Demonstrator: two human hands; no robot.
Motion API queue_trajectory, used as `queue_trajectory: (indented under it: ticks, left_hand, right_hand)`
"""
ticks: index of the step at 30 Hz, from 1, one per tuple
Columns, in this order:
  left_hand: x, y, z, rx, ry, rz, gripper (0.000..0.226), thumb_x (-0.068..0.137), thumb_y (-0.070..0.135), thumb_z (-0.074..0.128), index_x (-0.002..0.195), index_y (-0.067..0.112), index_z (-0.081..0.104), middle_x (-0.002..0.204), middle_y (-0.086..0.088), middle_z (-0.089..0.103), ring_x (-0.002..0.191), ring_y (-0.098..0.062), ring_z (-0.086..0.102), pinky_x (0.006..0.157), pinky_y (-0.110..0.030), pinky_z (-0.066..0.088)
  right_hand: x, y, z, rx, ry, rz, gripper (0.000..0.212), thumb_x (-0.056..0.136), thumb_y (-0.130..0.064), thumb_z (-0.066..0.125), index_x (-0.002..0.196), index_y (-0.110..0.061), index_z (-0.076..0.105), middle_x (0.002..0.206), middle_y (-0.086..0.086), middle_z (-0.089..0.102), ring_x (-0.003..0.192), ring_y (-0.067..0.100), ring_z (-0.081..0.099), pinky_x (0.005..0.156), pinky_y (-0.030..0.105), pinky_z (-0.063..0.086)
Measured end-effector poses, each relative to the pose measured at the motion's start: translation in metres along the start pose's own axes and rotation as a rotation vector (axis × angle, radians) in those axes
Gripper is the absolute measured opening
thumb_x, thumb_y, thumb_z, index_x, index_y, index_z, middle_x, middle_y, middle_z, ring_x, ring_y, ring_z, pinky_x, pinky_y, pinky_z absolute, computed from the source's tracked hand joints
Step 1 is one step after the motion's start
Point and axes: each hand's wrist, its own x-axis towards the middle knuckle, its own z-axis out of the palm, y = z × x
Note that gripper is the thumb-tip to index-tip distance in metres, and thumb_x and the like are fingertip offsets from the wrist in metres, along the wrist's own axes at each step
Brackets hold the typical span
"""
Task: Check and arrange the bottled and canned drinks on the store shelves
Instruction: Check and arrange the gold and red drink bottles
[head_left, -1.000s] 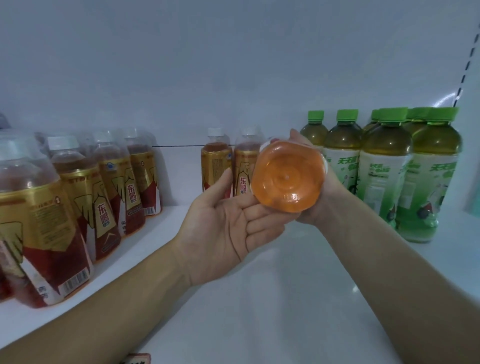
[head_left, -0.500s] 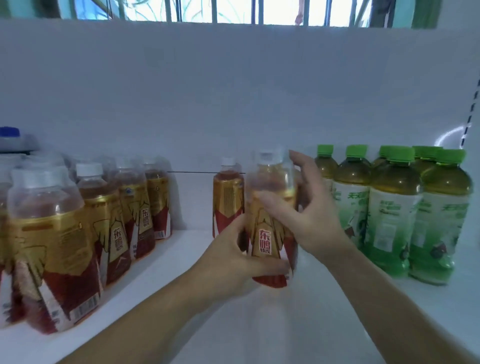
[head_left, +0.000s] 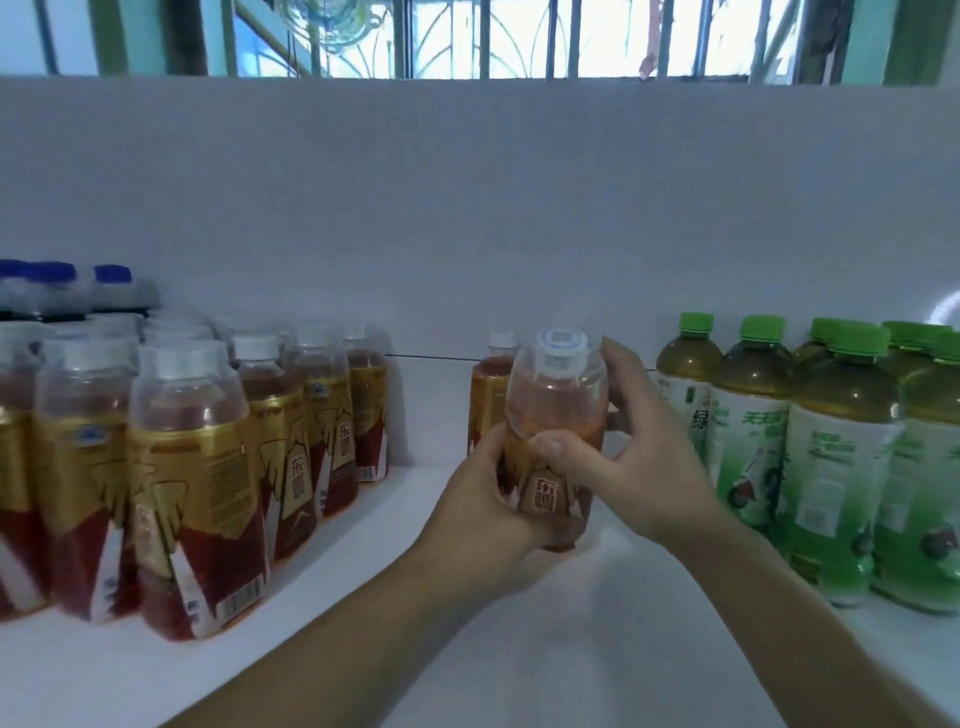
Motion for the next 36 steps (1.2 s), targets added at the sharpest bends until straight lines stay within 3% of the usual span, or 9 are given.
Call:
queue_trajectory:
  ticks: [2,5,9,12,15,21,26,33,36]
  left_hand:
    - [0.000,0.000,-0.006,0.016,-0.021,-0.084,0.068,0.069,-0.012,0.080,0.119,0.027,0.055,0.093,0.019,0.073,0.093,-0.002,0.069,0.073,-0.019,0.056]
    - [-0.002,0.006,-0.017,0.131,-0.116,-0.179,0.073,0.074,-0.003,0.079,0.130,0.029,0.045,0.111,0.012,0.068,0.111,-0.013,0.063,0.098,-0.033,0.053]
    - [-0.021,0.027,-0.041,0.407,-0.114,-0.081,0.070,0.082,0.018,0.079,0.127,0.047,0.034,0.118,0.027,0.053,0.105,0.007,0.053,0.085,-0.002,0.042]
    - [-0.044,0.032,-0.068,0.822,0.075,0.100,0.067,0.092,0.034,0.067,0.150,0.035,0.033,0.144,0.015,0.047,0.132,-0.006,0.043,0.108,-0.023,0.038]
    - [-0.058,0.032,-0.094,1.161,0.279,0.467,0.045,0.088,0.033,0.056,0.131,0.023,0.061,0.126,0.005,0.065,0.122,-0.017,0.056,0.108,-0.046,0.046]
    - [-0.055,0.058,-0.151,1.356,0.482,0.609,0.032,0.088,0.025,0.064,0.119,0.021,0.067,0.131,0.000,0.063,0.137,-0.025,0.044,0.122,-0.049,0.019]
    - [-0.040,0.051,-0.169,1.344,0.500,0.471,0.027,0.083,0.022,0.071,0.109,0.019,0.072,0.117,0.000,0.069,0.115,-0.022,0.058,0.110,-0.035,0.030]
    - [-0.039,0.032,-0.175,1.272,0.530,0.593,0.020,0.080,0.021,0.058,0.088,0.020,0.076,0.093,0.006,0.070,0.100,-0.020,0.057,0.097,-0.031,0.031]
    - [-0.038,0.030,-0.177,1.253,0.522,0.626,0.024,0.079,0.023,0.053,0.087,0.020,0.076,0.092,0.007,0.069,0.101,-0.019,0.056,0.097,-0.029,0.031]
  right_hand:
    - [-0.001,0.000,0.003,-0.010,-0.090,0.142,0.061,0.063,-0.076,0.075,0.114,-0.049,0.054,0.101,-0.033,0.069,0.095,-0.010,0.065,0.080,0.016,0.055]
    - [-0.005,-0.001,0.012,-0.007,-0.103,0.270,0.053,0.057,-0.075,0.065,0.104,-0.051,0.058,0.095,-0.029,0.070,0.093,-0.010,0.066,0.082,0.019,0.056]
    - [-0.003,-0.011,0.024,0.022,-0.083,0.357,0.052,0.059,-0.077,0.059,0.103,-0.049,0.060,0.101,-0.015,0.073,0.093,0.002,0.070,0.083,0.029,0.059]
    - [0.005,-0.020,0.037,0.024,-0.166,0.423,0.042,0.072,-0.065,0.067,0.108,-0.048,0.053,0.107,-0.019,0.067,0.089,-0.005,0.065,0.068,0.013,0.052]
    - [0.016,-0.017,0.043,-0.036,-0.347,0.508,0.067,0.078,-0.038,0.084,0.127,-0.040,0.039,0.109,-0.017,0.065,0.091,-0.003,0.064,0.066,0.011,0.050]
    - [0.034,-0.009,0.060,-0.068,-0.331,0.567,0.070,0.071,-0.031,0.091,0.127,-0.032,0.050,0.108,-0.008,0.074,0.095,0.010,0.073,0.079,0.028,0.060]
    - [0.049,0.003,0.109,-0.021,-0.203,0.589,0.066,0.073,-0.028,0.091,0.125,-0.022,0.051,0.110,-0.002,0.072,0.097,0.018,0.072,0.090,0.043,0.059]
    - [0.061,0.020,0.143,0.016,-0.074,0.609,0.055,0.079,-0.014,0.085,0.124,-0.020,0.053,0.108,0.005,0.070,0.091,0.020,0.070,0.074,0.034,0.062]
    - [0.072,0.035,0.160,0.029,0.020,0.618,0.068,0.072,-0.014,0.087,0.131,-0.023,0.054,0.113,0.005,0.068,0.102,0.026,0.068,0.088,0.049,0.060]
